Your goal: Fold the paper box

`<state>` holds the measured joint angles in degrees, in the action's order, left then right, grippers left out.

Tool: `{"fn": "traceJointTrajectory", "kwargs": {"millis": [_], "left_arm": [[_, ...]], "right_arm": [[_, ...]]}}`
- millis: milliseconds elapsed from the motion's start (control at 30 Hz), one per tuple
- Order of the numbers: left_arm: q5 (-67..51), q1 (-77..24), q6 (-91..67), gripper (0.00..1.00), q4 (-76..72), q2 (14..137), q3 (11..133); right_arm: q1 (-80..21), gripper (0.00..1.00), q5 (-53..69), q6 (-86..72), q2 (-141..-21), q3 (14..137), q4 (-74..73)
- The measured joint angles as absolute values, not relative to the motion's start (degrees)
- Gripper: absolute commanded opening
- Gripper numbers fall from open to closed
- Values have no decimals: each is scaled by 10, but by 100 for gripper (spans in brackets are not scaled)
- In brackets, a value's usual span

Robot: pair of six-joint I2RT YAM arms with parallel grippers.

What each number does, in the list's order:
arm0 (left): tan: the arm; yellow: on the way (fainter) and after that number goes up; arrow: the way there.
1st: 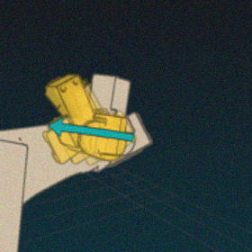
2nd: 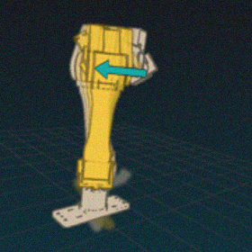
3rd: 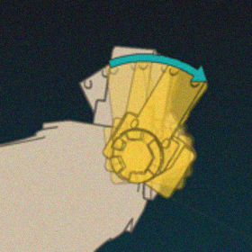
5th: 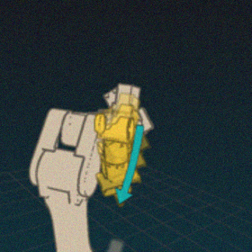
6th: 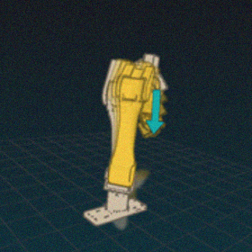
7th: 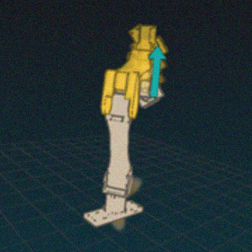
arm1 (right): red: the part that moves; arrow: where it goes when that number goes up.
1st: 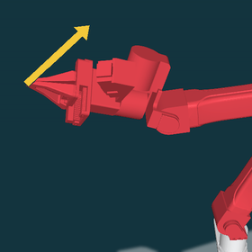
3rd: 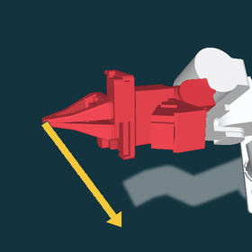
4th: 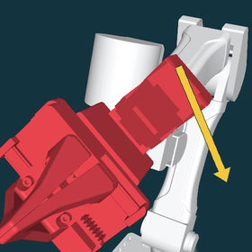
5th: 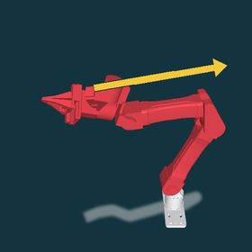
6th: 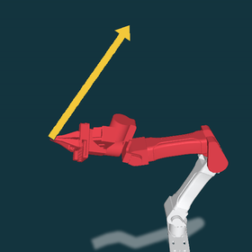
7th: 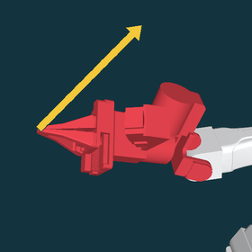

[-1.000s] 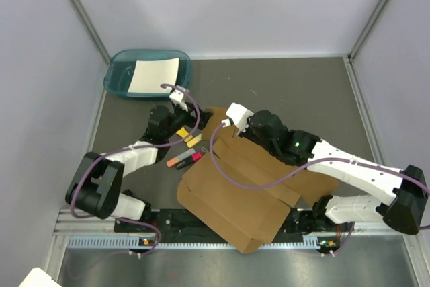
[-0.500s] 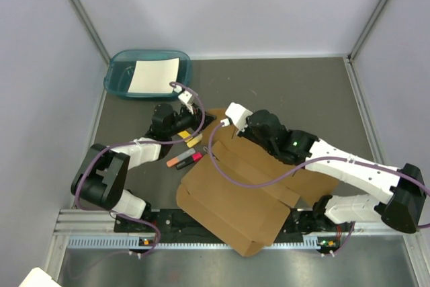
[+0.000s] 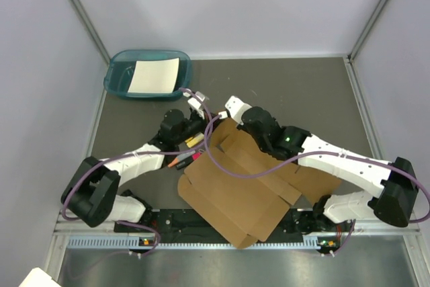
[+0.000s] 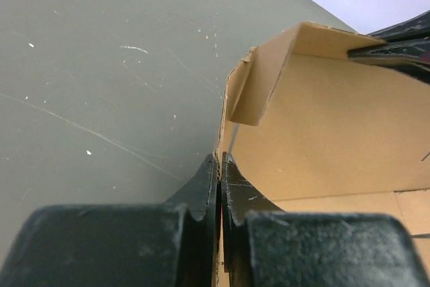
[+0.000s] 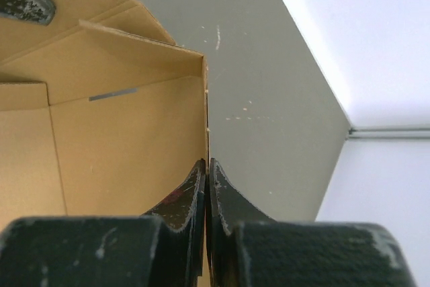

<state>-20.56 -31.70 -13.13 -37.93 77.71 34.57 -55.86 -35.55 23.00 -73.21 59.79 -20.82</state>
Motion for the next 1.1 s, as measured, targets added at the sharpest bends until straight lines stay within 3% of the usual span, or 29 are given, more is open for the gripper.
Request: {"fn": "traceJointTrajectory", "kwargs": {"millis": [567, 1100], "left_arm": [[24, -432, -197, 0, -467, 805, 340], [99, -486, -202, 0, -630, 888, 295]], "right_arm": [[-560, 0, -438, 232, -737, 615, -210], [-590, 0, -463, 247, -696, 503, -138]]}}
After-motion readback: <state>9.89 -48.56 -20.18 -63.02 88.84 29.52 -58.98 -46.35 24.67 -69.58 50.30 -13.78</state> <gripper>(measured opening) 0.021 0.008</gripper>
